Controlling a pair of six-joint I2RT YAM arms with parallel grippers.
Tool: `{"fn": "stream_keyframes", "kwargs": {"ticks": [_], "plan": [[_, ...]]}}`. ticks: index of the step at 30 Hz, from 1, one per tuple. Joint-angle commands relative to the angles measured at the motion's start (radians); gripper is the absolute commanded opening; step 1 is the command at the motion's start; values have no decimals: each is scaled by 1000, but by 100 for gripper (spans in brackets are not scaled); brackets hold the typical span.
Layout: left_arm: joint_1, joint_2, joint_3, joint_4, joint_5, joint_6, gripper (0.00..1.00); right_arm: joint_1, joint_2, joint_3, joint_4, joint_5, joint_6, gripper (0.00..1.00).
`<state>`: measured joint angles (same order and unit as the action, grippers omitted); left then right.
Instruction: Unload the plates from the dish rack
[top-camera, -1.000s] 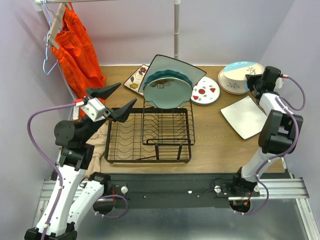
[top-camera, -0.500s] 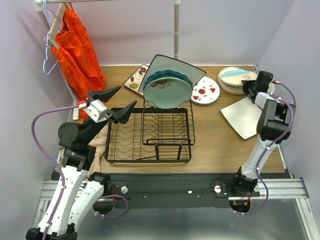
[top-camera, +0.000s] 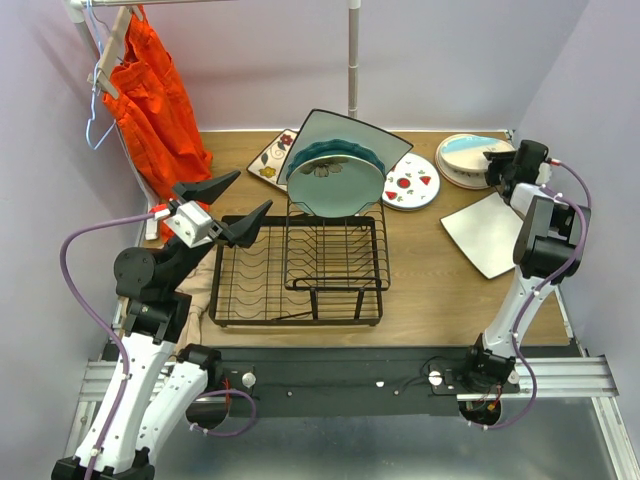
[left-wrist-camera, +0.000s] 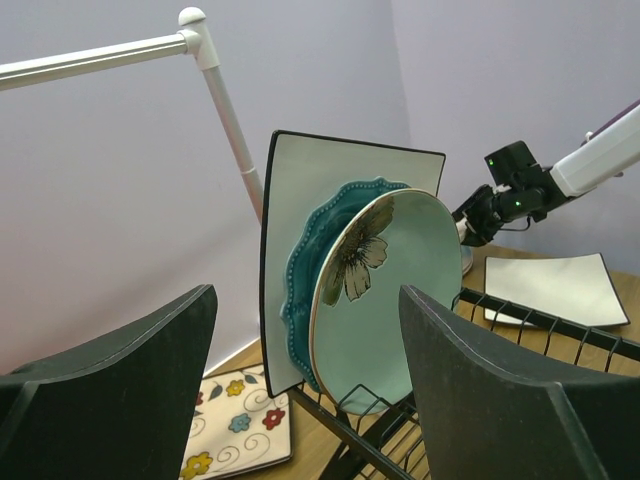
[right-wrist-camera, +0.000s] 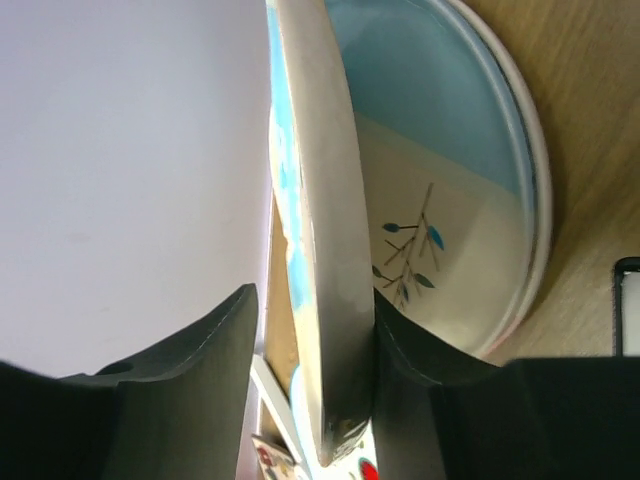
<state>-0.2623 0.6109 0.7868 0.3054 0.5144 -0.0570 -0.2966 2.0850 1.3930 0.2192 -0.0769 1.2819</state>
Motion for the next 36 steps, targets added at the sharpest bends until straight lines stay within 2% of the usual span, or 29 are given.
{"fn": "stream_keyframes", "kwargs": {"ticks": [1, 13, 25, 30, 36], "plan": [[-3, 1, -8, 15, -17, 3, 82, -13, -19, 47, -53, 8, -71, 57], [-3, 1, -11, 15, -24, 2, 82, -19, -8, 100, -271, 49, -262, 57], [-3, 1, -8, 14, -22, 5, 82, -19, 79, 181, -348, 20, -335, 41], [-3, 1, -9, 15, -22, 5, 82, -19, 92, 198, -396, 35, -369, 50], [-3, 1, -11, 11, -24, 5, 82, -19, 84, 219, -419, 69, -414, 50]]}}
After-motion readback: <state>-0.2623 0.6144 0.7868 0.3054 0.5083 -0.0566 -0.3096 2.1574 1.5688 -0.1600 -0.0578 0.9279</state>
